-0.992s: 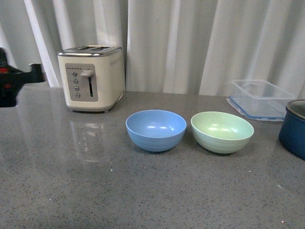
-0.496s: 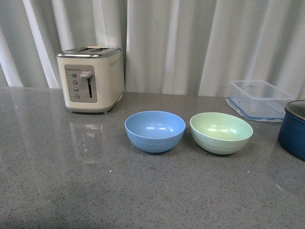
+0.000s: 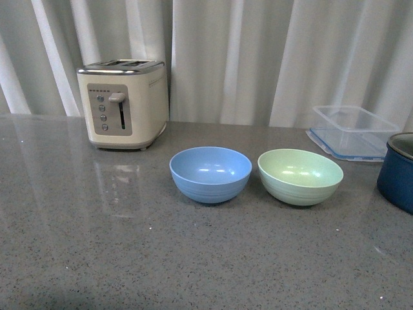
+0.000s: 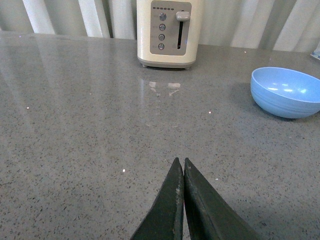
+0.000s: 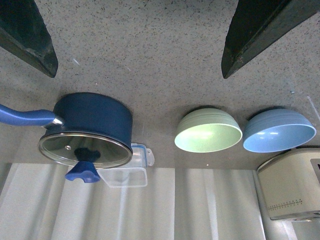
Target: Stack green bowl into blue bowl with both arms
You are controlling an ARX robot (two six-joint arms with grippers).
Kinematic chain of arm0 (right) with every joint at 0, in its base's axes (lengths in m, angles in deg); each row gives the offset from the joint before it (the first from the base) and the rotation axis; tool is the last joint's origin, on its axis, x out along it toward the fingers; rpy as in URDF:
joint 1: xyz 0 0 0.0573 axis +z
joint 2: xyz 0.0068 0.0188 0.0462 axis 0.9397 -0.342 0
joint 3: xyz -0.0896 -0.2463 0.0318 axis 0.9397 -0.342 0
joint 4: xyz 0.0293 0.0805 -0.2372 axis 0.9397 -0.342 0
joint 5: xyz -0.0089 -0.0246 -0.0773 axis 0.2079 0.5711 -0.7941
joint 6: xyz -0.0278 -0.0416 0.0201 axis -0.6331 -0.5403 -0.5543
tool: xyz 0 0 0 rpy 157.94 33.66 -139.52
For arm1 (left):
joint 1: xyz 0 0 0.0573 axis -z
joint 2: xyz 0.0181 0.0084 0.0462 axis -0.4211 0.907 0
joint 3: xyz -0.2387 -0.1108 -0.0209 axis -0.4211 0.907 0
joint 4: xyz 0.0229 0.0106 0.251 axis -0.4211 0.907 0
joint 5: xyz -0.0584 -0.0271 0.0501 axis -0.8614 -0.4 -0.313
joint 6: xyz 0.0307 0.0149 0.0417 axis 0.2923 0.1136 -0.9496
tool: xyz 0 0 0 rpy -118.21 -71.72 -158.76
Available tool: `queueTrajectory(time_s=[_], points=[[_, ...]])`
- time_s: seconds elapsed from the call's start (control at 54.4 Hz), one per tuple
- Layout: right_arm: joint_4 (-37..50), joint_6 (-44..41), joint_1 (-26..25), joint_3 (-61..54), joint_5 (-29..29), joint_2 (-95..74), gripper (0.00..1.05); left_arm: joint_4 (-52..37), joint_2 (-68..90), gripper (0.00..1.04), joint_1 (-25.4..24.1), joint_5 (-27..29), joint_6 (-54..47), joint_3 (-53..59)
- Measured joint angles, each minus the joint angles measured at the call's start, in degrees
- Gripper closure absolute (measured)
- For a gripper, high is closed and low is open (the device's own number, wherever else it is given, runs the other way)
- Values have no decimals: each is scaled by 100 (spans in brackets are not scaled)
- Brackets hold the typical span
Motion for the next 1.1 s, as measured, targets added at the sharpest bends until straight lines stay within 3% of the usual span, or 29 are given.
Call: queueTrajectory(time_s=[0.496,1.048,1.103], points=[[0,0,0,0,-2,0,10,1552,-1670,101,0,-15,0,4],[-2,0,0,0,0,0,10,2398,-2538,101,2,-15,0,2],[-2,0,0,0,0,0,10,2918,-2933,101,0,-15,0,2]])
